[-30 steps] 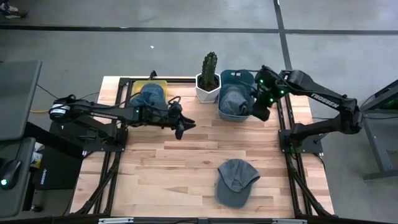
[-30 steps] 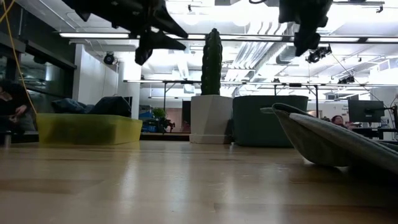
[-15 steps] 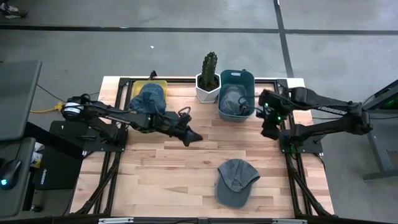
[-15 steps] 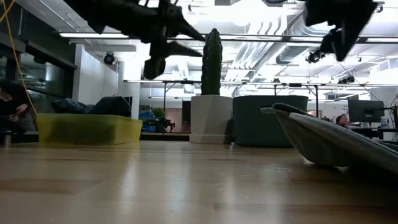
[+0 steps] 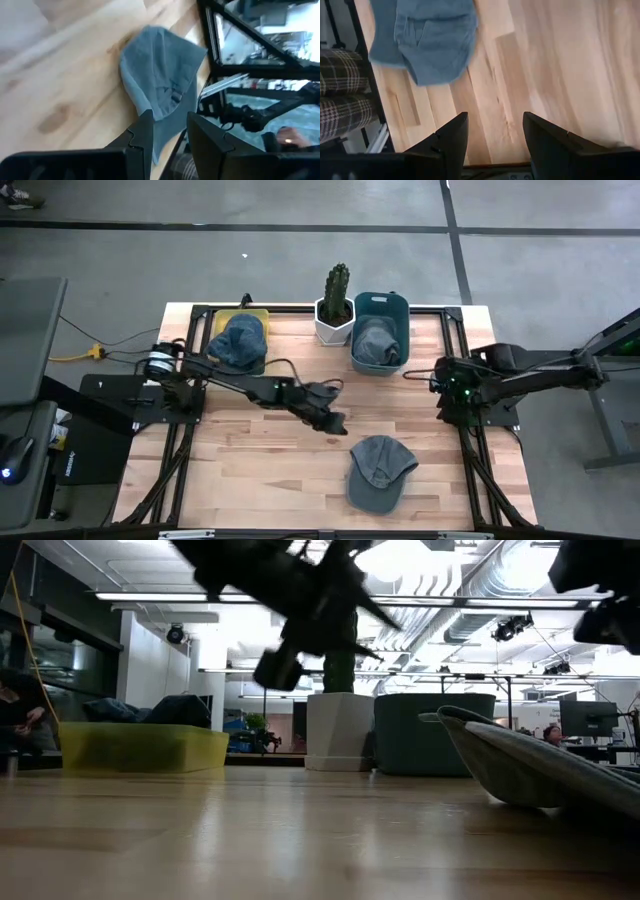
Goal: Pick & Place hat
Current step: Put the gray cap into the blue bin
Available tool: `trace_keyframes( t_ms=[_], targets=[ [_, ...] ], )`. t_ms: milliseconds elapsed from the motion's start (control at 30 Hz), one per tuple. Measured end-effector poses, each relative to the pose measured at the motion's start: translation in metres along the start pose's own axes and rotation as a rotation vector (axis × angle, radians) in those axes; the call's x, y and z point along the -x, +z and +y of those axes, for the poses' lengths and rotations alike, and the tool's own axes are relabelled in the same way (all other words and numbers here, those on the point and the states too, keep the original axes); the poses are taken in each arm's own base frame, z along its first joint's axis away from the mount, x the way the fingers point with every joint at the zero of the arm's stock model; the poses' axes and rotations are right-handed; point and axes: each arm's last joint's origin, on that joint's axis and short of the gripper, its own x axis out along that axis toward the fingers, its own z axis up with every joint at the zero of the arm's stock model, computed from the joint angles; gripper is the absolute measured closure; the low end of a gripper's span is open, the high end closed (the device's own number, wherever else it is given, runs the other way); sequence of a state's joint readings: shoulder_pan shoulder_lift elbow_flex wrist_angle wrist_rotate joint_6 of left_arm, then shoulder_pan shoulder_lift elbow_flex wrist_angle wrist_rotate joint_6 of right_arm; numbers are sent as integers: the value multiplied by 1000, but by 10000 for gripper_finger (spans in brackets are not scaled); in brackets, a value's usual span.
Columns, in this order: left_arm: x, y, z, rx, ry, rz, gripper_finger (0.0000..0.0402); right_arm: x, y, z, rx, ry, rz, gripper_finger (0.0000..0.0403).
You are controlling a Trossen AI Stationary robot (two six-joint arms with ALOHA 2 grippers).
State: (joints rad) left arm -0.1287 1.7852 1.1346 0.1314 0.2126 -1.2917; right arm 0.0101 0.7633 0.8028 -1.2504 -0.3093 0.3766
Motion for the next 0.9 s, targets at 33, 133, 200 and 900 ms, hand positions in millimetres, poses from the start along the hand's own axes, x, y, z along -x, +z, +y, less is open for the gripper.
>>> trace_keyframes(
  t_ms=[33,133,200,900],
  targets=[
    [-6,0,-3,4,29,19,303,-1,-3,1,6,5,1,219],
    [-14,1,-5,37,167,92,299,-3,-9,2,31,20,-2,219],
    [-21,5,-12,40,195,108,289,-4,-11,3,48,31,-11,219],
    [-43,-11,-14,159,250,125,129,-7,-5,14,179,97,-110,219]
  ],
)
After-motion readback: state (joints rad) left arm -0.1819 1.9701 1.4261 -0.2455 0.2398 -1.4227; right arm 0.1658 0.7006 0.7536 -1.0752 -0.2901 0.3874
